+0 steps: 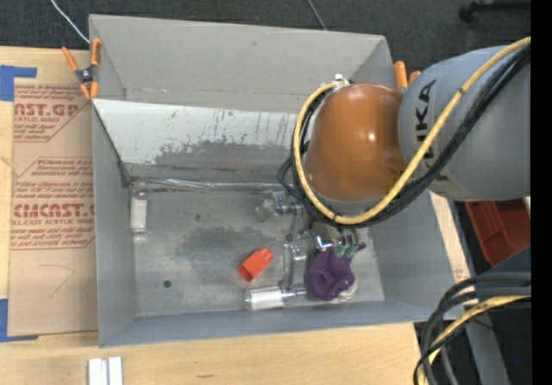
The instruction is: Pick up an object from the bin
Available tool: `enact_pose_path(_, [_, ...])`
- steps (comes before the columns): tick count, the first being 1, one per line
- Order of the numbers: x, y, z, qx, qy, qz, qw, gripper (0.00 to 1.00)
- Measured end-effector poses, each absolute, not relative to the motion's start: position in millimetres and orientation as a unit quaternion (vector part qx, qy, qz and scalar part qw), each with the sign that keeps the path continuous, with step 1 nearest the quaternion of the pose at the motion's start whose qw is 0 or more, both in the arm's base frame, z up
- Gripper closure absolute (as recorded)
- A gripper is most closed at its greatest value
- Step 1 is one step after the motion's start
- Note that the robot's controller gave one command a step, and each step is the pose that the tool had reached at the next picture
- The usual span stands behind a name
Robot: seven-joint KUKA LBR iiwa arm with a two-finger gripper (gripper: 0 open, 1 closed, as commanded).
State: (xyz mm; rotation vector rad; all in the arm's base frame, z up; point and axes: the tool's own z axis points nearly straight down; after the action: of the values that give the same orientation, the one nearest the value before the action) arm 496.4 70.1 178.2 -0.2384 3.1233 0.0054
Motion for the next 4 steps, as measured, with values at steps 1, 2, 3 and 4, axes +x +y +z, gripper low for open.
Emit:
enact_pose_path(1, [489.2, 65.0, 115.2, -0.153, 0.988, 0.002, -0.004, 0.00])
enact_pose_path(2, [485.9, 49.2, 81.6, -0.191, 0.981, 0.002, 0.010, 0.00])
enact_pose_path(3, [480.9, 53.6, 70.2, -0.362, 0.932, 0.003, -0.001, 1.00])
enact_pose_path(4, [480.9, 53.6, 70.2, -0.362, 0.932, 0.003, -0.001, 1.00])
